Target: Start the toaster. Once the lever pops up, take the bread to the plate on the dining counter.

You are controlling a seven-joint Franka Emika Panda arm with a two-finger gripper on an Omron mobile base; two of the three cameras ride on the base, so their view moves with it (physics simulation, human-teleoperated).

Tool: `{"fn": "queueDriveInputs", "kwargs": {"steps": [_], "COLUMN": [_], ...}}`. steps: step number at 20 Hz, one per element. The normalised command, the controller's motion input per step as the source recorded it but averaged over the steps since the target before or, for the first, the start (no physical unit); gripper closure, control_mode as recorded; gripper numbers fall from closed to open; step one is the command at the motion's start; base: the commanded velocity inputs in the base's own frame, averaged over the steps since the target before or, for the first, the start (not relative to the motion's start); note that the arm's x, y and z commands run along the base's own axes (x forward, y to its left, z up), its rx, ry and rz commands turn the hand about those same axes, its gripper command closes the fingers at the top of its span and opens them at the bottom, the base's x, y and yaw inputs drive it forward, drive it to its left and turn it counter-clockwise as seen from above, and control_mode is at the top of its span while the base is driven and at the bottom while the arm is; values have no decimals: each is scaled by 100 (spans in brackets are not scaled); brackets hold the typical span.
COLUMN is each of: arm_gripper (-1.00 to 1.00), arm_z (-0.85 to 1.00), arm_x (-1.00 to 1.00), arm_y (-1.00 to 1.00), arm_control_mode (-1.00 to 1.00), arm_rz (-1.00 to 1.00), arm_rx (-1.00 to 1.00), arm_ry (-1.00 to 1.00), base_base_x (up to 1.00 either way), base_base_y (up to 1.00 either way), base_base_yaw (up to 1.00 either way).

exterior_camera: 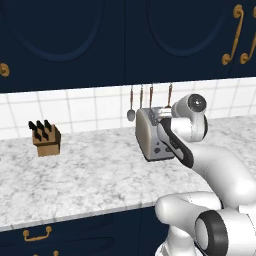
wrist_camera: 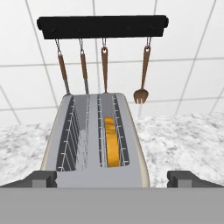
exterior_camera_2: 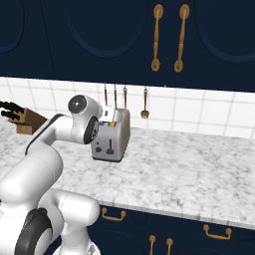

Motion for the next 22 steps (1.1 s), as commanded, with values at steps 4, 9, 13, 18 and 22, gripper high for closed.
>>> {"fn": "queueDriveInputs", "kwargs": {"steps": [4,9,13,18,22], "arm_gripper": [-100,-100,-100,-100,-100], "arm_z": [0,0,0,0,0], "arm_x": [0,0,0,0,0], "arm_y": [0,0,0,0,0], "arm_control_mode": [-100,-100,-100,-100,-100], "arm_rz": [0,0,0,0,0], "arm_rx": [0,0,0,0,0], "arm_ry": [0,0,0,0,0], "base_base_x": [0,0,0,0,0], "base_base_y": [0,0,0,0,0], "base_base_yaw": [0,0,0,0,0]}}
